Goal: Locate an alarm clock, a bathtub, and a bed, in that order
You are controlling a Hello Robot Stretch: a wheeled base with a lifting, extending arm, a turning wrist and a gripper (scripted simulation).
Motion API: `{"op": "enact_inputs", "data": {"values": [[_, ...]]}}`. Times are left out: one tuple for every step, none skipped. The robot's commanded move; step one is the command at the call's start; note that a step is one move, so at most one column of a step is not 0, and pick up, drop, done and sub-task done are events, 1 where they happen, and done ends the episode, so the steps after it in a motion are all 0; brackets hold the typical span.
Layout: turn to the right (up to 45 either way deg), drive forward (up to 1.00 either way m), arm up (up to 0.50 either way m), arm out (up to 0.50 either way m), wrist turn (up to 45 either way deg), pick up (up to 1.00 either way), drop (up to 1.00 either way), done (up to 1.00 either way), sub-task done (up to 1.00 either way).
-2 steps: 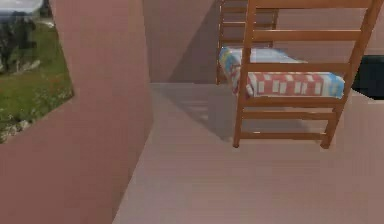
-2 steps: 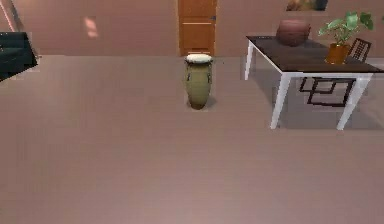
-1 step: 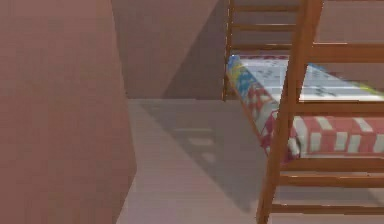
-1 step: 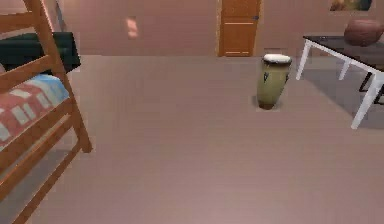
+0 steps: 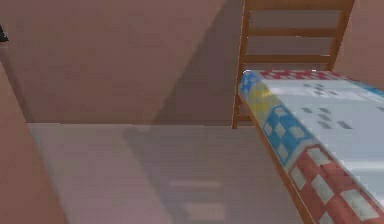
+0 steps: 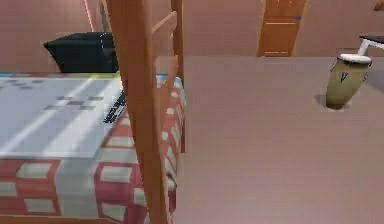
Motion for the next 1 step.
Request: {"op": "enact_inputs", "data": {"values": [[0.0,1.00,0.00,0.00,0.0,0.00,0.00,0.00,0.00]]}}
